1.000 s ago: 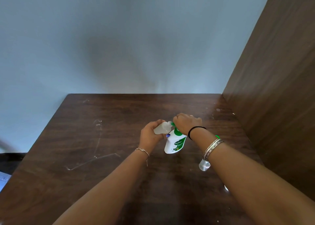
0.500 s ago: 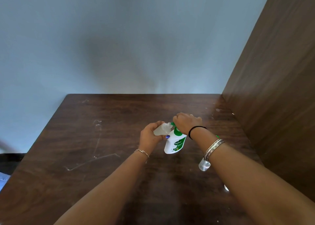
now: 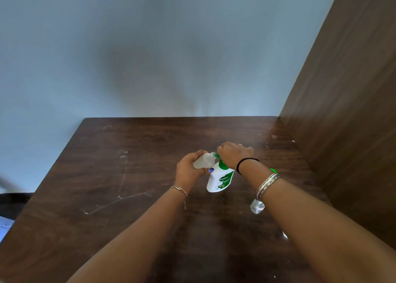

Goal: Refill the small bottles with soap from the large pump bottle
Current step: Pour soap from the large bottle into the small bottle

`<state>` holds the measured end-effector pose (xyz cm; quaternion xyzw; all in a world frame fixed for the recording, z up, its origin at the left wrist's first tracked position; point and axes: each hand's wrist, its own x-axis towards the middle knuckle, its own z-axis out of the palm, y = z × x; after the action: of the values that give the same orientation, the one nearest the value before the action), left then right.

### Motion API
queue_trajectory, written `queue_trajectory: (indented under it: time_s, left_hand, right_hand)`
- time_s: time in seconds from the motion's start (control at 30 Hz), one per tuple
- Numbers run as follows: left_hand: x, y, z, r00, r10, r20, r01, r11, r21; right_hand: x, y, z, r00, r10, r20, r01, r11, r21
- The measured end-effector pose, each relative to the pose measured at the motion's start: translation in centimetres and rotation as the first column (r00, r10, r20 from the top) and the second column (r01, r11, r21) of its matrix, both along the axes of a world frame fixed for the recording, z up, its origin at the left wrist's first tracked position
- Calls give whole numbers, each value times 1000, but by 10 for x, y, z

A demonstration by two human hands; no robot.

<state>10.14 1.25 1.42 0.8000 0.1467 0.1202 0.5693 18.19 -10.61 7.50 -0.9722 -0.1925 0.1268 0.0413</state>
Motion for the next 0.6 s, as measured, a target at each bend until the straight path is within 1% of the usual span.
queue_trajectory:
  time_s: [0.17,0.27,0.4,0.6]
  left_hand:
    - [-1,0,0,1000,4,-1,-4,1000,-8]
    - [-1,0,-1,1000,4,-2,-4,1000,-10]
    - [1,0,-1,1000,10,-2,-10,1000,25]
    - [3,0,-1,1000,13,-2,-13,1000,11]
  right_hand:
    - [1,-1,2,998,49,44,-49,999,-5]
    - [2,-1,1,998,50,45,-50,999,-2]
    - [7,0,-6,999,40,37,-40,999,3]
    - [8,0,-14,999,-22,28,21,999,30]
